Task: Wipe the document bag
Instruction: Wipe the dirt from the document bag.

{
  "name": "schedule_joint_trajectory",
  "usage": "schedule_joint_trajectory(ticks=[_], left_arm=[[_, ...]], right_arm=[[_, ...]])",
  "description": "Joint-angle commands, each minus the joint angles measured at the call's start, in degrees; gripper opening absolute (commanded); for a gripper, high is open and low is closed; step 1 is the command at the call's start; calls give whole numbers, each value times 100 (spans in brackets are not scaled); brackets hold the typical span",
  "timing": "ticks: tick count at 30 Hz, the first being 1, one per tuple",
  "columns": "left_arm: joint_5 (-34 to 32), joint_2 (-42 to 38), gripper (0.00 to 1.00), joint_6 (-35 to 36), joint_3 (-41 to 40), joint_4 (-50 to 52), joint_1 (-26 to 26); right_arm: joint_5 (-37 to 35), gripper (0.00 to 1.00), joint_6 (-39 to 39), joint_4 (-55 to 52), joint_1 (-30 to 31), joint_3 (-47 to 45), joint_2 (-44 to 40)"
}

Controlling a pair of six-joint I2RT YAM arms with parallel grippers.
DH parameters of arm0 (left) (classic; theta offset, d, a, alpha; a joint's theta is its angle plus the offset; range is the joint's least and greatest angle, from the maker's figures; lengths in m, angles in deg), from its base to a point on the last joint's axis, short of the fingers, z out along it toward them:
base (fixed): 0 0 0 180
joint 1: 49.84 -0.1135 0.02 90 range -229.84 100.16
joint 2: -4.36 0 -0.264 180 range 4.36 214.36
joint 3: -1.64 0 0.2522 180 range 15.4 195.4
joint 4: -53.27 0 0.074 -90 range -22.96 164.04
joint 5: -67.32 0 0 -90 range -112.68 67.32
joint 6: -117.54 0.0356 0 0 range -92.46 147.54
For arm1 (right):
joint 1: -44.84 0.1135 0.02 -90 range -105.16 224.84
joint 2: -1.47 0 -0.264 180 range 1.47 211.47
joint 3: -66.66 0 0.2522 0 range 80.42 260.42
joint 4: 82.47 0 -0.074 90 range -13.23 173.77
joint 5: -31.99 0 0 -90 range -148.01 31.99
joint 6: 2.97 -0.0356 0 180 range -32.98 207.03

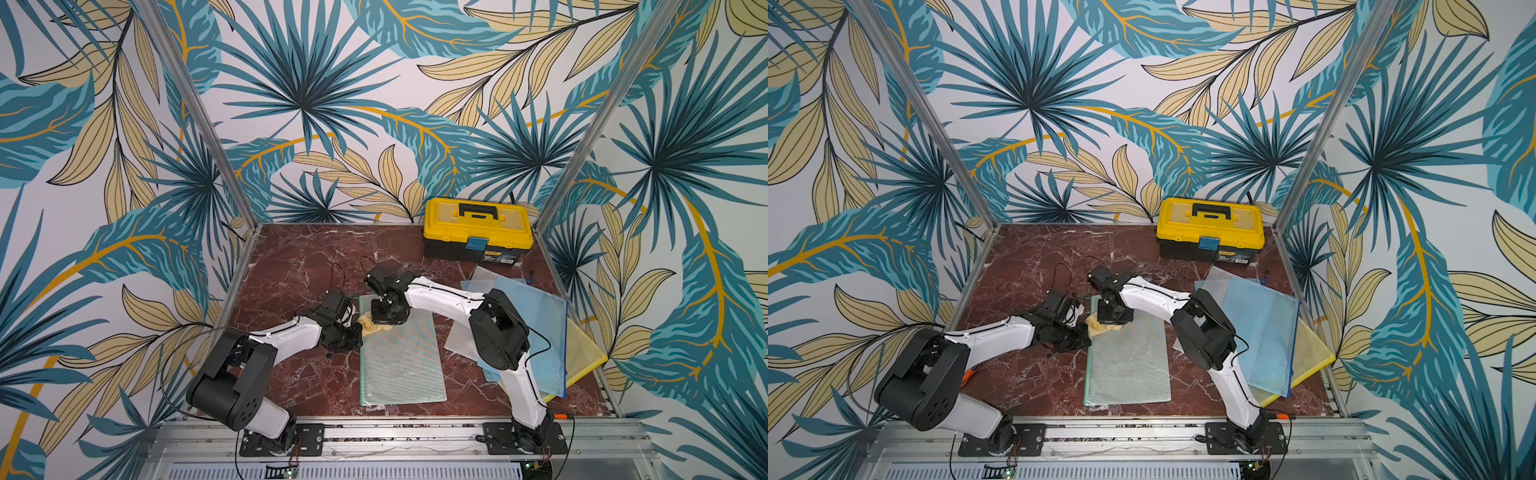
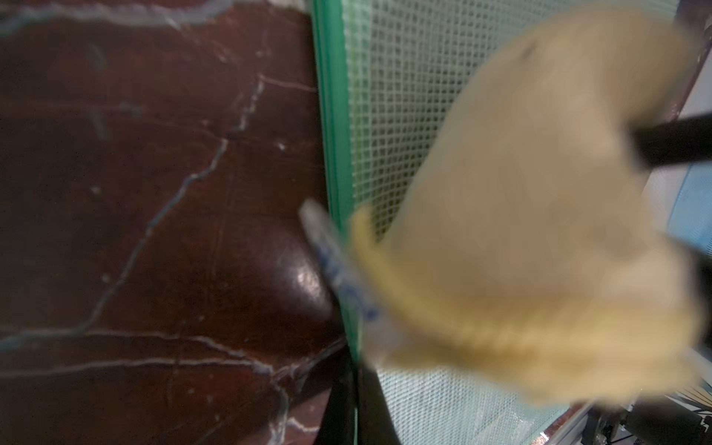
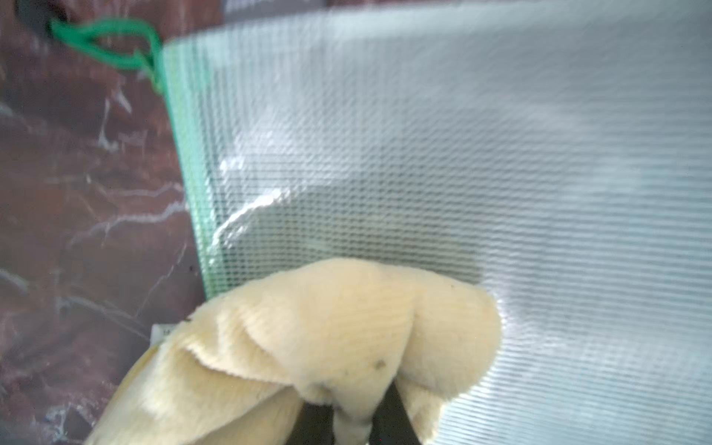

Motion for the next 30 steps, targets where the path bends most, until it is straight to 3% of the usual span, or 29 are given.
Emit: schedule_joint_trajectory(ticks=[1, 6, 9, 12, 16, 19, 23, 28, 30], left_arm=[[-132, 25, 0, -66, 54, 28, -10], [-291, 49, 0, -149, 55, 29, -8], [-336, 82, 0, -248, 155, 24, -9], [-343, 98, 0, -298, 329, 24, -11], [-351, 93, 0, -339, 486, 30, -9], [-334, 138, 0, -362, 512, 30, -9], [-335, 158, 0, -356, 466, 29, -13], [-389, 171, 0, -324, 408, 31, -8], [-395, 179, 0, -322, 416, 29, -8]], right_arm=[[135, 0, -258, 43, -547, -790, -245], [-300, 0, -31, 94, -1506, -2418, -1414], [-555, 0, 170, -262, -1595, -2461, -1732], [-268, 0, 37, -233, -1121, -2063, -1548], [68, 0, -126, -349, -170, -939, -699], [273, 0, -279, -189, 153, -735, -359], [101, 0, -294, -47, -14, -1519, -673], [-120, 0, -145, 152, -1095, -3303, -1840], [-327, 0, -61, 28, -1268, -3640, -2249]])
